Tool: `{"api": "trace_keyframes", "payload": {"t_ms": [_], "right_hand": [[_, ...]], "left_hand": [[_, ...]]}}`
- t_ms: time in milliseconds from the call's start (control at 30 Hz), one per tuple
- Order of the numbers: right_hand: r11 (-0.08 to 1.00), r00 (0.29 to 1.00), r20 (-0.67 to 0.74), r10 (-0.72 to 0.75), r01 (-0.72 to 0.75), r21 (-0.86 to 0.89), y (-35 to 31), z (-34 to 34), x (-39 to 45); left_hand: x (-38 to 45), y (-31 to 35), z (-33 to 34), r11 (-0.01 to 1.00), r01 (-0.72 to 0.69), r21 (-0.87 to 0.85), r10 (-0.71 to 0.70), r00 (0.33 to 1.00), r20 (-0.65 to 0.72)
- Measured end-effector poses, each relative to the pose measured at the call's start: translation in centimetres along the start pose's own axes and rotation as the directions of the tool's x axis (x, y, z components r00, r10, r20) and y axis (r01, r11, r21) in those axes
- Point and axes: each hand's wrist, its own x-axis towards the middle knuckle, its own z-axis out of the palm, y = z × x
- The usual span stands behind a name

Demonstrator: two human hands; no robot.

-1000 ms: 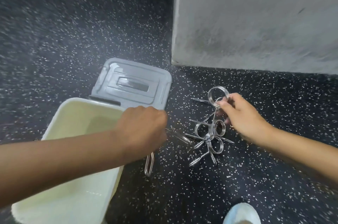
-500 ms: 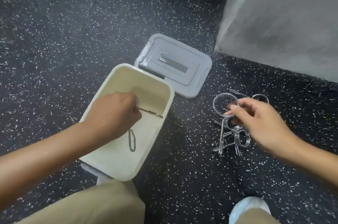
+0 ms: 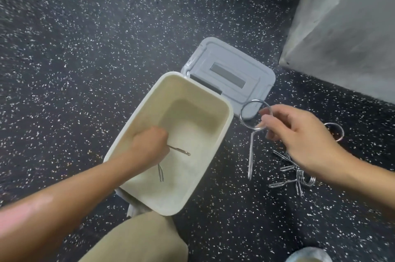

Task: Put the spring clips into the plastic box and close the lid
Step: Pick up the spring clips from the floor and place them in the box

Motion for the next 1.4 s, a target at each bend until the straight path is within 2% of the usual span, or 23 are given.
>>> {"api": "trace_keyframes", "payload": {"t_ms": [133, 233, 400, 600, 733, 900, 1133, 1333, 1400], "right_hand": [[0.998, 0.998, 0.061, -0.028, 0.031, -0.046, -2.7, 0.7, 2.6], [0.987, 0.99, 0.138, -0.04, 0.06, -0.148, -5.0, 1.3, 4.5], [0.964, 0.973, 0.228, -0.035, 0.093, -0.25, -7.5, 3.7, 7.4], [0.927, 0.978, 0.203, -0.038, 0.11, -0.357, -8.1, 9.0, 10.5], [0.865, 0.979, 0.191, -0.077, 0.161, -0.475, -8.1, 12.0, 11.4], [0.776, 0.979, 0.191, -0.076, 0.178, -0.605, -7.3, 15.6, 11.9], [0.775, 0.968, 0.25, 0.012, 0.149, -0.614, -6.3, 18.4, 11.8], [0.689, 0.969, 0.234, -0.076, 0.221, -0.69, -6.0, 18.5, 12.0], [0.696, 0.973, 0.218, -0.069, 0.204, -0.688, -6.0, 18.2, 12.1]], "left_hand": [[0.4, 0.0, 1.4, 1.0, 0.023, -0.007, -0.022, 0.998, 0.059], [0.6, 0.1, 2.2, 0.999, 0.032, -0.01, -0.031, 0.996, 0.085], [0.2, 0.1, 2.7, 1.0, 0.02, 0.001, -0.02, 0.998, 0.061], [-0.9, -0.6, 2.4, 0.998, 0.001, -0.065, -0.003, 1.0, -0.028], [-2.0, -1.0, 1.9, 0.985, -0.055, -0.164, 0.042, 0.996, -0.079], [-3.3, -0.4, 0.9, 0.98, -0.082, -0.183, 0.054, 0.987, -0.151], [-4.0, 0.3, -0.2, 0.984, -0.116, -0.133, 0.097, 0.985, -0.142], [-3.9, 0.5, -0.4, 0.984, -0.122, -0.129, 0.105, 0.986, -0.128], [-3.9, 0.6, -0.4, 0.984, -0.119, -0.135, 0.102, 0.987, -0.124]]}}
